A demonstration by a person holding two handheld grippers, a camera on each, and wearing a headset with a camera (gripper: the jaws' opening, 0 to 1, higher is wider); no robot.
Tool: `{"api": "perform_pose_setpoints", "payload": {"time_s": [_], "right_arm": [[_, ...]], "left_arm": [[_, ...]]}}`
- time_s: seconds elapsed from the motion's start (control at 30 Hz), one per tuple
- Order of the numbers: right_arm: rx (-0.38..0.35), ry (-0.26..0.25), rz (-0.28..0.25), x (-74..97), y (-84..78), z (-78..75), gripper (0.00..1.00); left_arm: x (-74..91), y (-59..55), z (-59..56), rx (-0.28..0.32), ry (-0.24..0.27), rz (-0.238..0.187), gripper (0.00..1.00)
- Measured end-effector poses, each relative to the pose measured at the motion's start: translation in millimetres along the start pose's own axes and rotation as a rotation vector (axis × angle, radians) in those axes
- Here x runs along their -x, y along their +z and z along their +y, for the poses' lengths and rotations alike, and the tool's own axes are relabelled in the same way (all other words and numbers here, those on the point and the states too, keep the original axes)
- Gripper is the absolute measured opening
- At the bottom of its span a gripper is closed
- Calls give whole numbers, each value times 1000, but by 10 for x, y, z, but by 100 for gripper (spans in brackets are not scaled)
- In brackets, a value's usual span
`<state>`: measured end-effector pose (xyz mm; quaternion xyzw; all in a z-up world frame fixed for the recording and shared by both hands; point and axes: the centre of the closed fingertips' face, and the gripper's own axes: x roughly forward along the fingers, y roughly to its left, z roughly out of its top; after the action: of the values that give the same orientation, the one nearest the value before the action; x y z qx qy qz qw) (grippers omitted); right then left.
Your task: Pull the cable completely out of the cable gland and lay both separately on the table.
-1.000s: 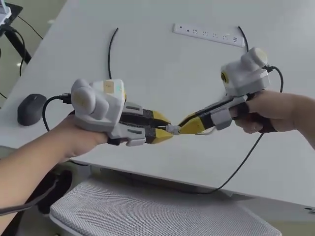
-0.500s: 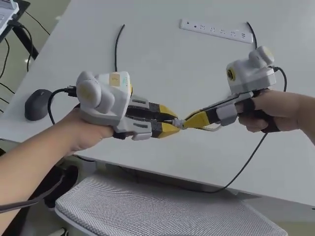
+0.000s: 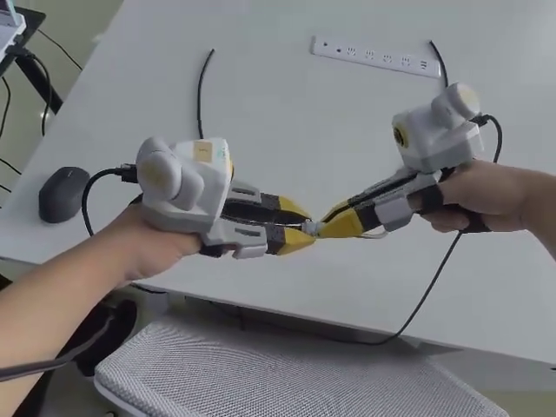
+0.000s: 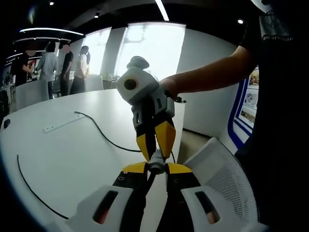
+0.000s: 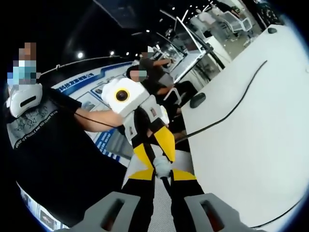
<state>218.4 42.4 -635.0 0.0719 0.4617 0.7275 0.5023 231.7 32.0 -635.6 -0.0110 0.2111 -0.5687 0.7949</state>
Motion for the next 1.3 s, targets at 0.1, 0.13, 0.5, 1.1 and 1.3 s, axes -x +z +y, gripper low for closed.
{"api": "perform_pose_setpoints", "payload": {"time_s": [0.1,0.13,0.5,1.1,1.3], "right_arm": [[91,-40,19,3,1,1,6],[119,-56,23,-1,3,1,6],[538,-333,120,-3,-9,-17,6],[1046,-695,221,-2,-13,-63,7],[1057,-709,220,-1,-30,-95,7]], "left_arm": [[9,7,-2,59,-16,-5,14],[10,4,5,65,-16,-3,14],[0,-19,30,137,-25,6,14],[15,-2,38,289,-39,2,15],[-3,-37,28,285,-42,21,15]]}}
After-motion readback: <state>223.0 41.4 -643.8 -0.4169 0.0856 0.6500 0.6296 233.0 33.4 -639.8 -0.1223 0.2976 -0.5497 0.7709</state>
